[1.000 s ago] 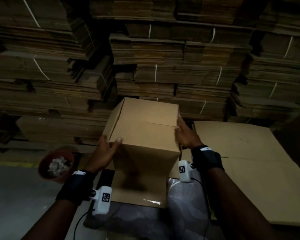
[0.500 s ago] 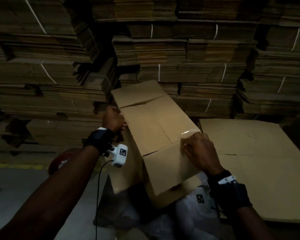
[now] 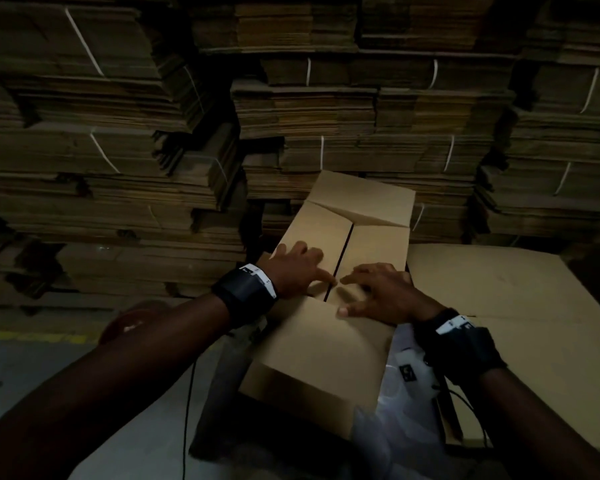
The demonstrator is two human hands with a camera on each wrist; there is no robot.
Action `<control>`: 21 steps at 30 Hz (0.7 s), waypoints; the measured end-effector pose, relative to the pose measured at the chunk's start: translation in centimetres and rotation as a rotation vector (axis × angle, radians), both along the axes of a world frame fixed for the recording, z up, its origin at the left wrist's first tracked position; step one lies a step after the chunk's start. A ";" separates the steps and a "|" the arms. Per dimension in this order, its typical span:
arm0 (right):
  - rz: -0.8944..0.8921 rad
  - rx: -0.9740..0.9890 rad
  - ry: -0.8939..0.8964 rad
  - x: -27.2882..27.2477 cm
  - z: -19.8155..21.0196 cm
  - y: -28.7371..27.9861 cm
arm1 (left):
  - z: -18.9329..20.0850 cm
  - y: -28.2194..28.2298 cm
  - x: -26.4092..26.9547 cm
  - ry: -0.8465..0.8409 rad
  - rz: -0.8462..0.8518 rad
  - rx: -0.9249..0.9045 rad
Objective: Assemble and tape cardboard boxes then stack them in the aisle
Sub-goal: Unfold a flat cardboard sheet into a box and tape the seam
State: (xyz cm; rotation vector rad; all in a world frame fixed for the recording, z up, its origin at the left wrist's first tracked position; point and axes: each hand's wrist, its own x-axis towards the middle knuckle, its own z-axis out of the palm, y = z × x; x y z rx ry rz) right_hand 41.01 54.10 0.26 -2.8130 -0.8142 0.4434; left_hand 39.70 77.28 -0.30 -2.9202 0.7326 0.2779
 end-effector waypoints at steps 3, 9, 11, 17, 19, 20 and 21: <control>0.007 0.024 0.027 0.2 -0.4 -0.6 | 1.0 -0.1 -0.1 -0.016 0.008 -0.008; -0.024 -0.041 -0.008 0.5 -0.3 0.6 | 3.4 0.8 -0.1 -0.060 0.016 -0.253; -0.013 -0.154 -0.048 -0.1 0.1 2.4 | 3.8 1.4 -0.3 -0.064 0.029 -0.286; -0.030 0.031 -0.093 -0.7 1.0 3.0 | 5.0 3.7 -1.5 -0.147 0.059 -0.472; -0.056 0.208 -0.103 -0.6 2.2 2.3 | 5.7 4.8 -1.8 -0.214 0.075 -0.559; -0.069 0.277 -0.116 -0.5 3.1 2.0 | 6.1 5.5 -1.9 -0.261 0.085 -0.610; -0.077 0.330 -0.132 -0.4 3.9 1.5 | 6.4 6.0 -2.0 -0.312 0.101 -0.640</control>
